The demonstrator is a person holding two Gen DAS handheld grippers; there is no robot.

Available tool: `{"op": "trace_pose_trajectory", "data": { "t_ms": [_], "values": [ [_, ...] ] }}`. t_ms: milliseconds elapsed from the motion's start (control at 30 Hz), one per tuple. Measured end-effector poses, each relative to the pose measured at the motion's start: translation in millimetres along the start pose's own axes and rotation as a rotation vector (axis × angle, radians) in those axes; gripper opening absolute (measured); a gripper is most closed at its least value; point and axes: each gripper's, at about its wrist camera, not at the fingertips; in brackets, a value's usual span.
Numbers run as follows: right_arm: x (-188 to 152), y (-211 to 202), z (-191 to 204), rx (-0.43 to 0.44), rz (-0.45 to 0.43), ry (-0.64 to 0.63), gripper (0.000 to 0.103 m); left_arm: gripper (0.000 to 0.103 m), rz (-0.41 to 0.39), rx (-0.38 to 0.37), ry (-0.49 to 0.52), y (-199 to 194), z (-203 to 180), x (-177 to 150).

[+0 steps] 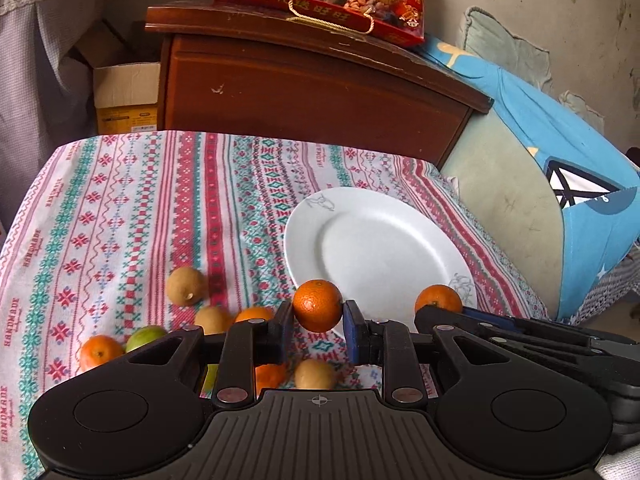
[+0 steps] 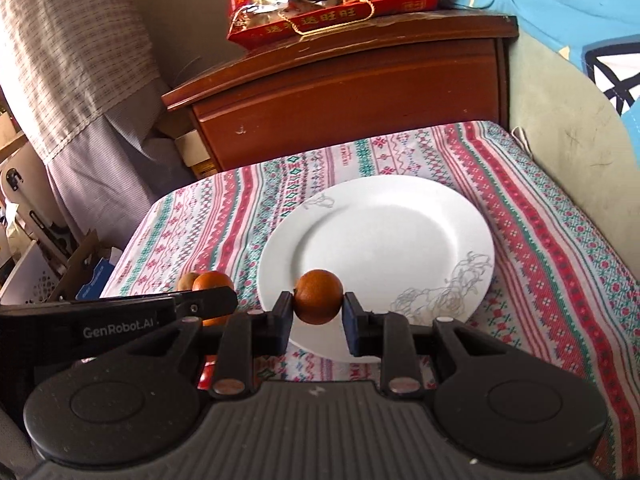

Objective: Organize fruits
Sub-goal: 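Carry both mandarins over the white plate and open both tools to release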

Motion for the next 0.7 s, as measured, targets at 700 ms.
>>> {"op": "trace_pose_trajectory", "data": {
  "t_ms": [700],
  "values": [
    [35.7,27.6,-52.0,-0.084,-0.038,0.151,0.031,0.034,0.001,-0.006,0.042,51.2,-21.4,11.9]
  ]
}}
Point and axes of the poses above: each gripper's, at about its wrist camera, not at the fingertips, and y roughly the way its jaws point, z to its left, x to its top, and after that the axes turned 10 degrees about y, right-handed
